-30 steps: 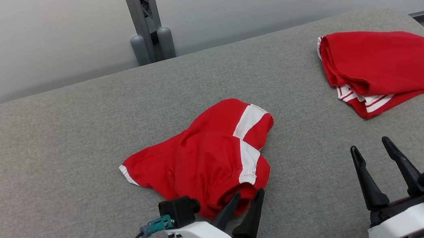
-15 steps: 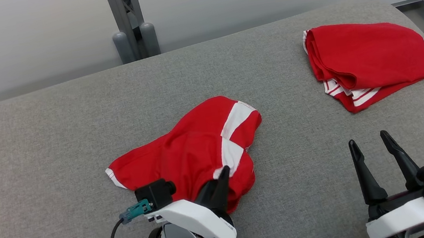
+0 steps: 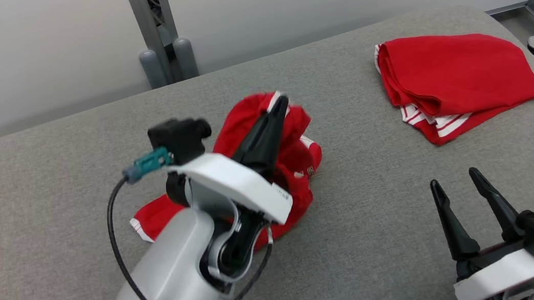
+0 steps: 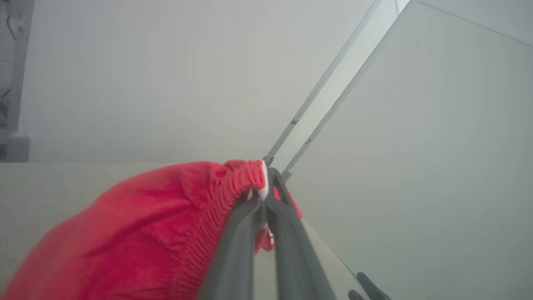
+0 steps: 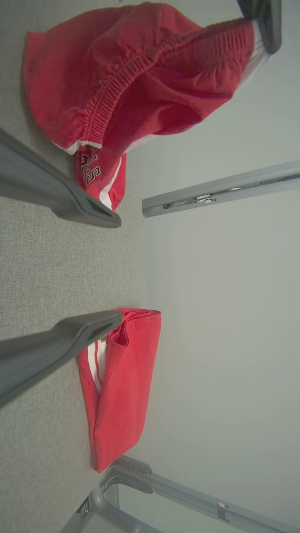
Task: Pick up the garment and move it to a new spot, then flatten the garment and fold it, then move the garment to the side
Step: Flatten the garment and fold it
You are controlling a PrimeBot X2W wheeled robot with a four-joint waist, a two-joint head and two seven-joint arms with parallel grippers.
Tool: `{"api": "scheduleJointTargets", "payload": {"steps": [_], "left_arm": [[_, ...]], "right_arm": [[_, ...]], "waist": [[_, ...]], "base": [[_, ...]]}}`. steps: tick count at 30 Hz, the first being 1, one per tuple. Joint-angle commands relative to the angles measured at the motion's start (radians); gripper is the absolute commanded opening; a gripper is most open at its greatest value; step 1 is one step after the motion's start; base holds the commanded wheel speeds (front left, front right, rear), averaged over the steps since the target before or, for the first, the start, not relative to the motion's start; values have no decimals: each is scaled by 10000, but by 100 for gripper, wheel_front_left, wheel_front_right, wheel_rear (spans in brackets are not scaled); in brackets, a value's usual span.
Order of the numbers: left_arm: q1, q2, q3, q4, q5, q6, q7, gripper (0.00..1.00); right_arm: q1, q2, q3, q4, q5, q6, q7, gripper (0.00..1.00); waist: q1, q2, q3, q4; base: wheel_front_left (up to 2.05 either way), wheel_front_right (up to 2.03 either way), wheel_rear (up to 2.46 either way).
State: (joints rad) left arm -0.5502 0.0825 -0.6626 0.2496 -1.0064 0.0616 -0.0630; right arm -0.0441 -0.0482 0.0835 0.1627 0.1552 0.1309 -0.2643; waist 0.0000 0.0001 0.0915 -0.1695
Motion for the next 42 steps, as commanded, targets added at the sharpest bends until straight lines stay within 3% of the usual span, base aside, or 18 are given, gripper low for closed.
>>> {"api": "scheduleJointTargets", "payload": {"steps": [1,9,14,19,26,31,38,41,42], "left_arm": [[-506,17,-46,-36,167,-86,121,0],[-3064,-201,-146,285,47,-742,627,0],[-3117,-235,-198,146,-721,-1168,909,0],[-1785,493,-308,190,-1121,-1253,1167,0],[983,1822,-56,-18,-1554,-1340,479,0],[1839,2492,21,-510,-2129,-1757,554,0],[2418,3355,-264,-398,-2296,-1925,757,0],[2495,3547,-492,-381,-2386,-1925,1022,55],[2513,3628,-586,-419,-2345,-1931,1084,59]], "right_arm": [[-121,-51,37,16,40,-3,-5,100],[-246,-48,126,84,215,-3,-5,100],[-221,-49,-52,1,243,-3,-5,100],[-142,-37,-230,-57,250,-2,-5,100],[-228,-46,-365,-161,-8,-3,-5,100],[-291,-49,-417,-155,-133,-3,-5,100],[-196,-49,-360,-79,-213,-3,-5,100],[-132,-49,-289,-27,-218,-3,-5,100],[-109,-51,-284,-20,-216,-3,-5,100]], "waist": [[0,-1,-16,-111],[0,-1,206,-676],[0,-1,372,-607],[0,-1,508,-253],[0,-1,787,536],[0,-1,881,959],[0,-1,739,1190],[0,-1,614,1183],[0,-1,568,1180]], "base": [[0,0,0],[0,0,0],[0,0,0],[0,0,0],[0,0,0],[0,0,0],[0,0,0],[0,0,0],[0,0,0]]}}
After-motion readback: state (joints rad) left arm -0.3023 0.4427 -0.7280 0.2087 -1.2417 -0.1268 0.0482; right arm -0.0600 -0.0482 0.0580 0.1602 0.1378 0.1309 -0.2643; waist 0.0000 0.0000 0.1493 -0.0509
